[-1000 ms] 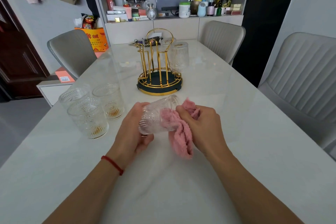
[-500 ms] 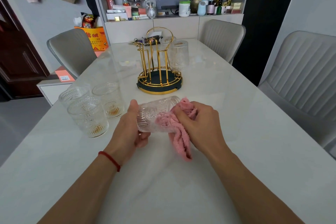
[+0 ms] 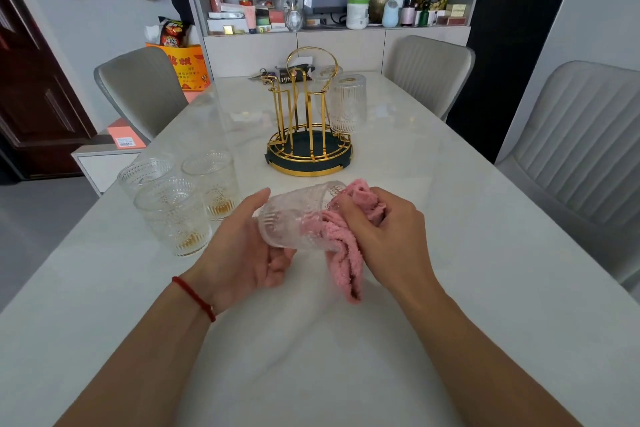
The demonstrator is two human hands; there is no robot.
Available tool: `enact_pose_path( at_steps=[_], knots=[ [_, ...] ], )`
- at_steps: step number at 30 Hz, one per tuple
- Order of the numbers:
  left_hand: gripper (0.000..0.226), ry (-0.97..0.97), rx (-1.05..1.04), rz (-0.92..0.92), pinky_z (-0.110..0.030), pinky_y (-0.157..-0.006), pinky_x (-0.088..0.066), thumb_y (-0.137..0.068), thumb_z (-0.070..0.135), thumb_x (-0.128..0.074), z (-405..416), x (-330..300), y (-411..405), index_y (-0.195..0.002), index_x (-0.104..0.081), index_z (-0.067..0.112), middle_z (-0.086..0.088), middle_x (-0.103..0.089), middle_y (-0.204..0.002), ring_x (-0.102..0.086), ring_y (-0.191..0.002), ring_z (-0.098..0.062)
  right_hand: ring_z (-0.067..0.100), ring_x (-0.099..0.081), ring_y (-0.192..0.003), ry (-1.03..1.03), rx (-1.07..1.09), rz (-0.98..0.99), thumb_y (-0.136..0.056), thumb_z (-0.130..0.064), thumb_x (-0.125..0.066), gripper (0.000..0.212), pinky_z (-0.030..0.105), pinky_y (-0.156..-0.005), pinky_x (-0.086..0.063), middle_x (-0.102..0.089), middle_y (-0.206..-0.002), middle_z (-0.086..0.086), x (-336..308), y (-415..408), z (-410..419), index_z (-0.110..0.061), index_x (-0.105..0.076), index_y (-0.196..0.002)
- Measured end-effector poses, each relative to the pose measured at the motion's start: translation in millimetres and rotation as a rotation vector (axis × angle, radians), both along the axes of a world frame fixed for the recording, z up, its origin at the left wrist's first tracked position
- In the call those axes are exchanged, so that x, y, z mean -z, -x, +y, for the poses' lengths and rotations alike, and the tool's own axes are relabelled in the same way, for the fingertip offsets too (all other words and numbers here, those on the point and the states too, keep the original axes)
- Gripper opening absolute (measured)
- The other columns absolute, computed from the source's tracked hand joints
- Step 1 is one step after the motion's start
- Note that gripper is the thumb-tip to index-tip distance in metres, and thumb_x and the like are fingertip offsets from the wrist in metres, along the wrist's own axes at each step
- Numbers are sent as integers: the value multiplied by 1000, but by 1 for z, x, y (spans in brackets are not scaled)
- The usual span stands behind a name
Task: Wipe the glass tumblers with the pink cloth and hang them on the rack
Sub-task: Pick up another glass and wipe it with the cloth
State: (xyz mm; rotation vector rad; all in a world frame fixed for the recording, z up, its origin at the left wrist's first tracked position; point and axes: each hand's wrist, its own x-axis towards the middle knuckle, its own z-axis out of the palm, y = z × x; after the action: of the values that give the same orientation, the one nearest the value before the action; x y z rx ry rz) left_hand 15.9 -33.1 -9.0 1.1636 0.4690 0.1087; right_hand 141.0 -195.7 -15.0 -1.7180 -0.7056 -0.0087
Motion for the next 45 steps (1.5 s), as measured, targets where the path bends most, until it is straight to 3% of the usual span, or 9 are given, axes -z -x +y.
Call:
enact_pose_path(
  at_steps=[5,8,11,15,23,30,37,41,45],
  knots=[
    [51,-60,-74,-149,-25,-47,-31,-94,66,-52,-6,0,-4,-113,-63,20,-6,-39,-68,-35,-57,-17,23,-72,-75,-92,-37,122,-98,-45,-67,32,41,-72,-60,-76,-74,2,-3,-4,-2,-17,-78,-85],
    [51,-220,-212,-266,-32,-56,-51,-86,67,-64,-8,-3,-4,-109,-74,23,-7,-59,-83,-54,-70,-18,16,-78,-85,-201,-42,300,-101,-39,-64,24,34,-80,-62,-81,-88,0,-3,-8,-1,-21,-80,-97],
    [57,-539,-425,-327,-38,-77,-63,-81,64,-74,-4,-3,-1,-123,-66,27,-8,-66,-115,-69,-104,-21,22,-78,-95,-351,-64,577,-105,-29,-59,27,35,-87,-60,-81,-100,8,-6,-21,-4,-9,-77,-107],
    [63,-1053,-558,-275,-16,-81,-54,-76,61,-82,-2,-10,5,-128,-58,35,13,-61,-120,-59,-106,3,25,-73,-96,-502,-145,729,-100,-11,-52,25,44,-97,-58,-77,-102,13,-12,-31,-13,-2,-71,-113],
    [107,-1433,-527,-307,-50,-110,-43,-67,42,-94,-8,-6,2,-155,-38,19,21,-60,-129,-52,-132,-13,15,-71,-82,-398,-357,11,-97,-9,-65,32,29,-62,-58,-72,-109,-5,-28,3,-11,-25,-62,-124],
    [102,-1429,-503,-375,-57,-104,-50,-74,46,-84,-11,-3,-2,-156,-35,11,26,-56,-126,-53,-120,1,10,-48,-137,80,-559,-638,-90,4,-73,44,36,-108,-47,-65,-131,-21,-20,13,4,-24,-72,-125],
    [108,-1425,-409,-322,-29,-108,-41,-66,58,-85,-13,-9,-2,-155,-38,17,39,-55,-118,-53,-114,15,7,-61,-121,-2,-391,-568,-81,10,-75,48,26,-97,-52,-69,-124,-10,-22,-2,4,-17,-74,-121],
    [107,-1425,-387,-288,-44,-111,-43,-67,47,-92,-7,-6,1,-156,-37,21,30,-57,-126,-57,-124,-5,4,-57,-129,71,-569,-653,-90,-1,-69,34,26,-106,-45,-70,-128,-9,-21,10,5,-17,-74,-120],
    [111,-1355,-448,-234,-52,-111,-46,-63,50,-95,-7,-7,-2,-155,-38,25,34,-58,-122,-58,-125,-8,12,-69,-108,25,-553,-261,-86,4,-77,42,27,-82,-61,-73,-115,-12,-21,-6,-10,-24,-75,-117]
  ],
)
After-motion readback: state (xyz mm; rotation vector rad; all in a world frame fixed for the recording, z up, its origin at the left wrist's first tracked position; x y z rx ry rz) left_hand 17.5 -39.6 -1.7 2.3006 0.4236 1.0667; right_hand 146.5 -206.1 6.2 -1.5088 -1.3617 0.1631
